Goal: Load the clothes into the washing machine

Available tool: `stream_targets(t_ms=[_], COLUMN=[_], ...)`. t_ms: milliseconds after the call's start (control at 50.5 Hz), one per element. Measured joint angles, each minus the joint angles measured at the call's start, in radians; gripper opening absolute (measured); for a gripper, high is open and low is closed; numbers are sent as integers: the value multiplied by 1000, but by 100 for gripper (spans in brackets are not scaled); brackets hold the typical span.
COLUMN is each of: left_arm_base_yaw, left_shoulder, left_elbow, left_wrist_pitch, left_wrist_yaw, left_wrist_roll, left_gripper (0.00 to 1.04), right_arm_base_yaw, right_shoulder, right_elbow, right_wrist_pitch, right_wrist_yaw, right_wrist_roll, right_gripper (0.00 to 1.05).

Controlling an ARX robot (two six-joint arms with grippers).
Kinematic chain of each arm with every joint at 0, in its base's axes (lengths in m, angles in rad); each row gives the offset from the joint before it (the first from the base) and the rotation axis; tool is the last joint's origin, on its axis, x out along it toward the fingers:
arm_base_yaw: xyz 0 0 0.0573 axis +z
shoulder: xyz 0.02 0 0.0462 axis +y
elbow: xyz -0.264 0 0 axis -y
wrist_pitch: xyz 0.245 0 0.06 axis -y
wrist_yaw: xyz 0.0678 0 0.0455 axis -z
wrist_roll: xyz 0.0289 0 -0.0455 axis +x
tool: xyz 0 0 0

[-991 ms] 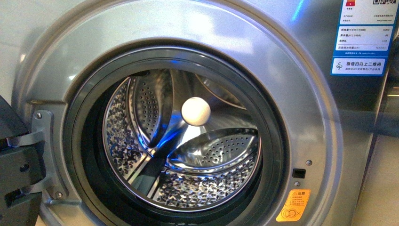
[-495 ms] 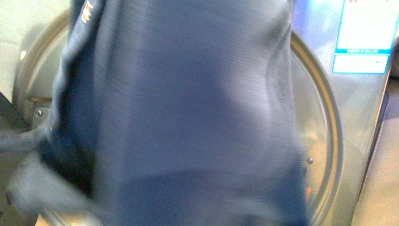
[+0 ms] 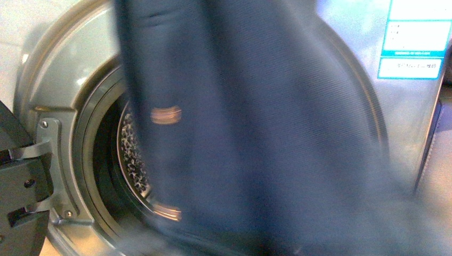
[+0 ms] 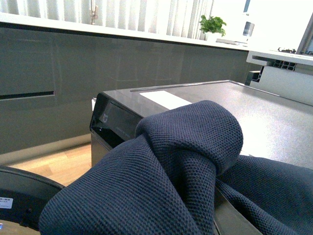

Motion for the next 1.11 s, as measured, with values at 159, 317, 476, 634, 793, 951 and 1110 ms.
stream_targets(t_ms=[159,317,476,634,793,951,1110], left_arm_base_yaw=[0,0,0,0,0,0,0], left_shoulder=[0,0,0,0,0,0,0], left_elbow=[0,0,0,0,0,0,0], left_wrist_pitch=[0,0,0,0,0,0,0], left_wrist_yaw=[0,0,0,0,0,0,0], left_wrist_roll=[0,0,0,0,0,0,0], left_gripper=[98,98,98,98,98,98,98], right_arm_base_yaw=[-2,-3,-4,-4,-5,-5,-5], right_shoulder=[-4,-4,-4,-4,-4,-4,-4], right_elbow=[-1,-1,-2,-2,-2,-2,-2], right_wrist_pitch=[8,8,8,8,8,8,8], right_wrist_yaw=[-3,-3,-3,-3,-3,-2,-3], right_wrist_roll=[18,27,30,31,31,31,31], right_gripper=[6,6,6,6,6,6,6])
